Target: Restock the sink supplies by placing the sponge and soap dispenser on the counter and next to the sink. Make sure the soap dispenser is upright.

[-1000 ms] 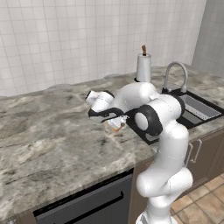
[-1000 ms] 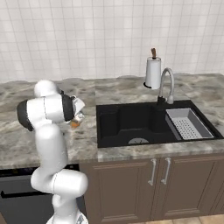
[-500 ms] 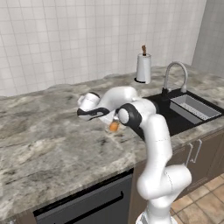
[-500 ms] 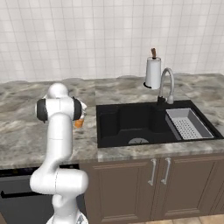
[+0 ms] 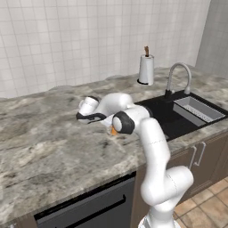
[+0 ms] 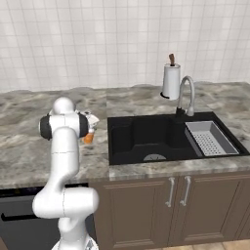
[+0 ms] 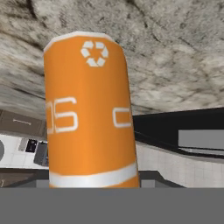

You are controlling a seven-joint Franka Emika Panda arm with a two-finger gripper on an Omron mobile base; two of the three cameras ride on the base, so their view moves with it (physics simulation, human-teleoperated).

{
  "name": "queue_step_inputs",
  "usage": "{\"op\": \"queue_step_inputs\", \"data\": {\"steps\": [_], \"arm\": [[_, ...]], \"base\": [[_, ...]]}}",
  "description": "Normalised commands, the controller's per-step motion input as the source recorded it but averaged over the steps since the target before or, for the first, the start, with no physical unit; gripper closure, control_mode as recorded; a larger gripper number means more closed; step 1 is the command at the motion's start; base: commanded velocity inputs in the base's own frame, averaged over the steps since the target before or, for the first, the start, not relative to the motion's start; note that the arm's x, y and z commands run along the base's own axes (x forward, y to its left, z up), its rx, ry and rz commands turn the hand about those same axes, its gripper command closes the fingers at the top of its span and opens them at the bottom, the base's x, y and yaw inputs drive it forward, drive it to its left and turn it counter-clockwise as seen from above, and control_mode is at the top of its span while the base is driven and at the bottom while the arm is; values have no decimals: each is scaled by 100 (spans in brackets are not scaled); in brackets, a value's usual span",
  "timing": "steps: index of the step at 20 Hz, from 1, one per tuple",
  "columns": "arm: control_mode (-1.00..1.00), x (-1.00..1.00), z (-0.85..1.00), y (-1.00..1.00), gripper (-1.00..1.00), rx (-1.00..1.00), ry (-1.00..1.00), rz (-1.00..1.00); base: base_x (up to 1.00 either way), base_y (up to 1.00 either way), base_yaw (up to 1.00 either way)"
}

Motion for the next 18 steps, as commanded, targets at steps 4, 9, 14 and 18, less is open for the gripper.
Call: {"op": "queue_step_inputs", "data": {"steps": [4, 9, 14, 18], "arm": [[-100, 0, -34, -28, 100, -1, 0, -1], [-100, -1, -33, -21, 100, 0, -4, 0], [-100, -1, 3, -11, 100, 0, -14, 0], [-100, 0, 16, -1, 100, -9, -5, 0]], "base": [[0, 0, 0], [0, 0, 0], [0, 0, 0], [0, 0, 0]]}}
